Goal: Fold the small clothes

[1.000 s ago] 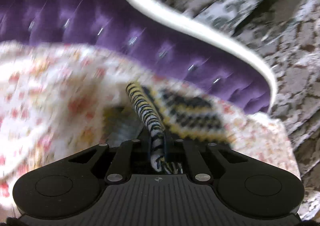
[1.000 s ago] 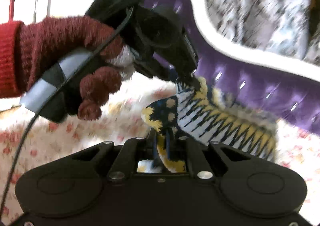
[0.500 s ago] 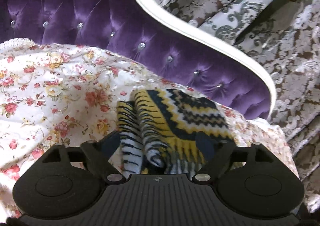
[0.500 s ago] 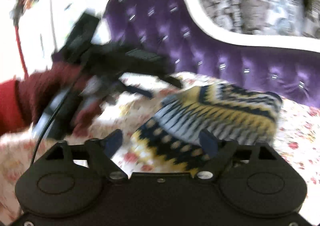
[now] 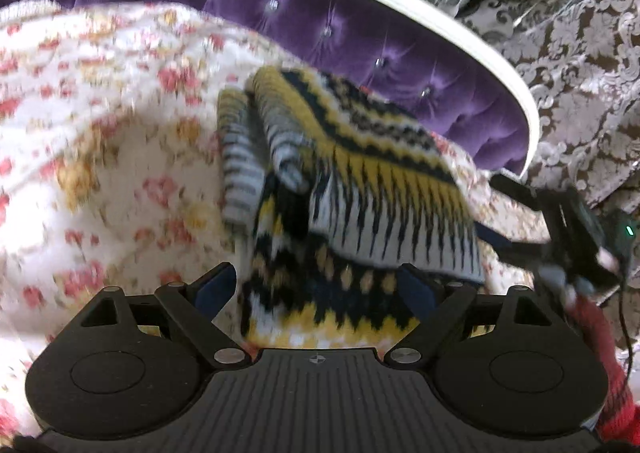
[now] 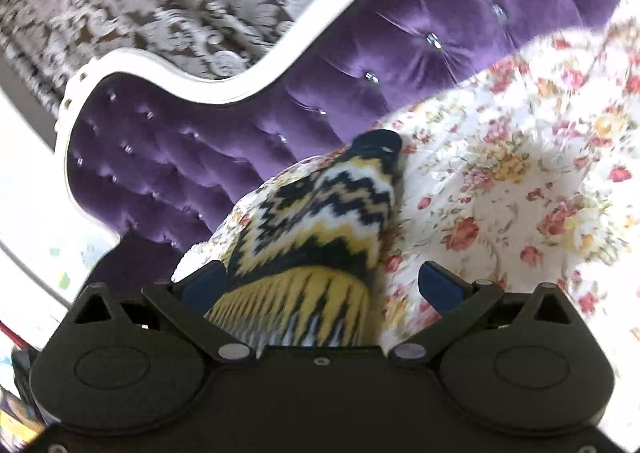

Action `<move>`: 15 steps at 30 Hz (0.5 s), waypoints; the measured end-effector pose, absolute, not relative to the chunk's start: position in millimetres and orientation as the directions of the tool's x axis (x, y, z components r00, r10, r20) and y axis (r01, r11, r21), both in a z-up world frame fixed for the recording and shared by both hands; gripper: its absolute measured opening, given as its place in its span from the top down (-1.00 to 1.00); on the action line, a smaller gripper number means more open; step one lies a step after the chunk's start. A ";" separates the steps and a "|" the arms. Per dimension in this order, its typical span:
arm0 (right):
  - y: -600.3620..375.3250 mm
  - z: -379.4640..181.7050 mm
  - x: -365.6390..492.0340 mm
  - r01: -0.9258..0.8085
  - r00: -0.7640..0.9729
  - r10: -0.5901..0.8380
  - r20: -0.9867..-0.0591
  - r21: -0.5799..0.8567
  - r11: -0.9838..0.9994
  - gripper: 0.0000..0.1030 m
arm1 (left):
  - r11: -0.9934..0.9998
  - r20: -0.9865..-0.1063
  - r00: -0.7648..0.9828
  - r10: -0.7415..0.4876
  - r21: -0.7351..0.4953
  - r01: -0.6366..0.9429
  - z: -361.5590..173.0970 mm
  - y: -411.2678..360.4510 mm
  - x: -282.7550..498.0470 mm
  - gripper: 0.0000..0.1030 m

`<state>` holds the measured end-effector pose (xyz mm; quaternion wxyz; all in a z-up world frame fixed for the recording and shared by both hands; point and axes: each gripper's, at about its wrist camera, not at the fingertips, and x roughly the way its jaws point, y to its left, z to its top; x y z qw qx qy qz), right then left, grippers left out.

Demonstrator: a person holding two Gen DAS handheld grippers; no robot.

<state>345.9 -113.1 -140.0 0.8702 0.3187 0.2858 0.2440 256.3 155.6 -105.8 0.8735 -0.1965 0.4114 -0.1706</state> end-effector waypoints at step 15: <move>-99.9 -160.5 373.2 -0.229 0.638 0.684 -0.354 0.761 0.607 0.03 | 0.697 -0.539 0.521 -0.662 -0.698 0.164 -120.2 134.7 273.6 -0.01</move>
